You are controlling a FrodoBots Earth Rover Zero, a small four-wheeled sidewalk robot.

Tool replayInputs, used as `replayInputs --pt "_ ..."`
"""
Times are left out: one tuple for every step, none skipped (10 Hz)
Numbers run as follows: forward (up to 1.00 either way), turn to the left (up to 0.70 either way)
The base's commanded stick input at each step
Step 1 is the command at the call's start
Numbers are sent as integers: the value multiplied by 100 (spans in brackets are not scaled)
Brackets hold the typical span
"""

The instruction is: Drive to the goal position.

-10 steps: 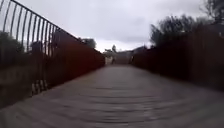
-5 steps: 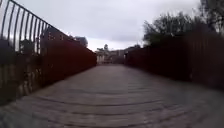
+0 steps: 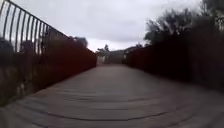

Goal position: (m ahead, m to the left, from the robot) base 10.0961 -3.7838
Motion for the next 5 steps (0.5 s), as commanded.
replayInputs --pt "85 0" --pt "85 0" --pt "85 0" --pt "85 0" --pt "85 0"
